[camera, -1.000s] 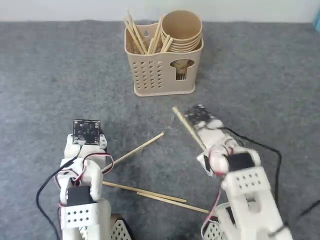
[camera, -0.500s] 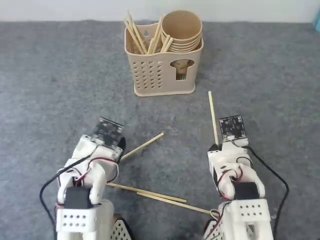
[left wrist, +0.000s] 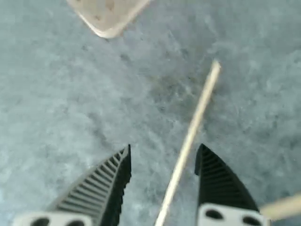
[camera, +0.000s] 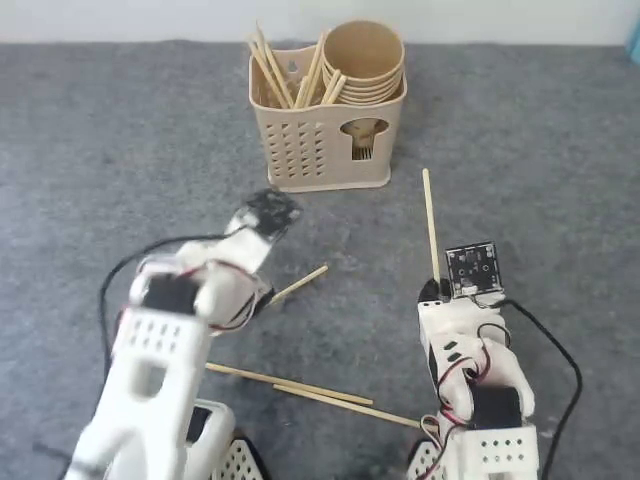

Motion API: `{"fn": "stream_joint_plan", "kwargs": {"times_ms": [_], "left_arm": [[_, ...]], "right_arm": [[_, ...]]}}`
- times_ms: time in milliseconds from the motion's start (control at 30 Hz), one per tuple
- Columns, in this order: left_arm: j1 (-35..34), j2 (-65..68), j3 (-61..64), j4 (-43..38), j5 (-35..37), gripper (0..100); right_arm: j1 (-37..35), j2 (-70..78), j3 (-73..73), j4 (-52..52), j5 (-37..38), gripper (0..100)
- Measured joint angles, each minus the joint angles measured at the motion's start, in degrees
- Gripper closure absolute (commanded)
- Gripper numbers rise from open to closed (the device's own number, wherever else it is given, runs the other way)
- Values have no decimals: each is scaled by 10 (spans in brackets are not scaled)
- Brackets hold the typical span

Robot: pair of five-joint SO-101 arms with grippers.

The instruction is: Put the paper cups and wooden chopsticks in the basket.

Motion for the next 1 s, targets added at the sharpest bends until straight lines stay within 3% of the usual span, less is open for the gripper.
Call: {"fn": "stream_joint_plan", "kwargs": {"times_ms": [133, 367, 567, 667, 1000], "left_arm": [[30, 141, -25, -10, -56, 786], [63, 307, -70, -75, -59, 797], [65, 405, -91, -122, -58, 996], [71, 438, -92, -160, -62, 987], [98, 449, -105, -125, -63, 987]], "right_arm": [[0, 0, 0, 0, 0, 991], [0, 0, 0, 0, 0, 991], [0, 0, 0, 0, 0, 991], [0, 0, 0, 0, 0, 991], [0, 0, 0, 0, 0, 991]]}}
